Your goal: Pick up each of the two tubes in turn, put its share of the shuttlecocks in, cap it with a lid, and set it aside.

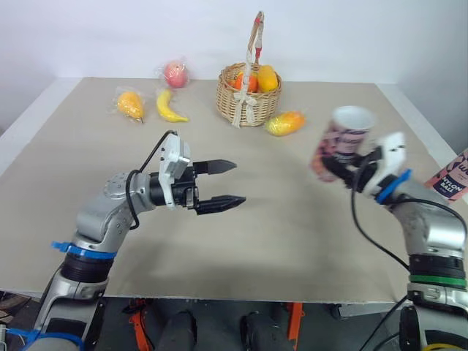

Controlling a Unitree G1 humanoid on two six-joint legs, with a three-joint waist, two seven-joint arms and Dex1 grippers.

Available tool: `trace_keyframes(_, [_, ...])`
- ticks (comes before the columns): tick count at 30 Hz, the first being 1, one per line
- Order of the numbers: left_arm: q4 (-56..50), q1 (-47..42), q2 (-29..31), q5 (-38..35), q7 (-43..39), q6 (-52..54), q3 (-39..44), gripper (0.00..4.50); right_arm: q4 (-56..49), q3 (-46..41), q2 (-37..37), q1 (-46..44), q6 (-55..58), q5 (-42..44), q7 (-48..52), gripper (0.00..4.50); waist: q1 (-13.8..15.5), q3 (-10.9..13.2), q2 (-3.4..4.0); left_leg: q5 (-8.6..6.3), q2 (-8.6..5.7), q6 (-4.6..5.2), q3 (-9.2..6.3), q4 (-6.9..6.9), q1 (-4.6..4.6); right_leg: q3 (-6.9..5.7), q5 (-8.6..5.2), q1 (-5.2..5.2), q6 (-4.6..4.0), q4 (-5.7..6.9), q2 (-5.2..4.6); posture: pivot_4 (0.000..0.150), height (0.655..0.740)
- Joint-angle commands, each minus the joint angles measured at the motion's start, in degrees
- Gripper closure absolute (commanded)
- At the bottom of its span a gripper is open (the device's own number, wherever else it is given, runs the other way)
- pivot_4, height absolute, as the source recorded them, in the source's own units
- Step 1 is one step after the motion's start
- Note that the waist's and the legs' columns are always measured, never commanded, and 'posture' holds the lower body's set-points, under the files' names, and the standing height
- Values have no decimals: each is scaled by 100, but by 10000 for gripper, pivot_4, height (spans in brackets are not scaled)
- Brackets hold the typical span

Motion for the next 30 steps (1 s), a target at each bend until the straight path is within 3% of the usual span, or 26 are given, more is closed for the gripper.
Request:
trace_keyframes(1, [283,-282,-319,298,203,-265,-138,0,648,-668,78,-98,-411,-99,-1056,18460,-19,-1,1,-1,0,1,3,-2,-1,5,0,-4,0,0,1,1500,7400])
trace_keyframes(10, [875,-646,-900,946,486,-669,-394,0,1665,-755,114,-120,-1141,-243,-1586,18460,-121,-4,9,0,-8,2,17,0,8,30,9,3,16,1,-1,1500,7400])
trace_keyframes(15, [815,-563,-913,1002,458,-614,-406,0,1641,-631,136,154,-1014,-155,-1288,537,-122,-5,10,2,-14,3,21,3,10,37,11,8,25,0,-5,1500,7400])
trace_keyframes(26, [185,-27,-458,878,697,303,-268,0,836,-693,-213,1042,-179,308,-497,537,-136,-9,19,1,-11,4,42,2,16,62,15,4,35,0,-3,1500,7400])
trace_keyframes(28, [-73,171,-277,901,765,394,-227,0,409,-670,-308,1390,154,545,-156,537,-137,-9,19,1,-11,4,42,2,15,63,14,4,37,0,-4,1500,7400])
trace_keyframes(30, [-548,732,140,1079,840,323,-126,0,-737,-350,-454,2143,576,1041,761,537,-137,-10,20,1,-11,4,42,2,15,63,10,3,44,0,-4,1500,7400])
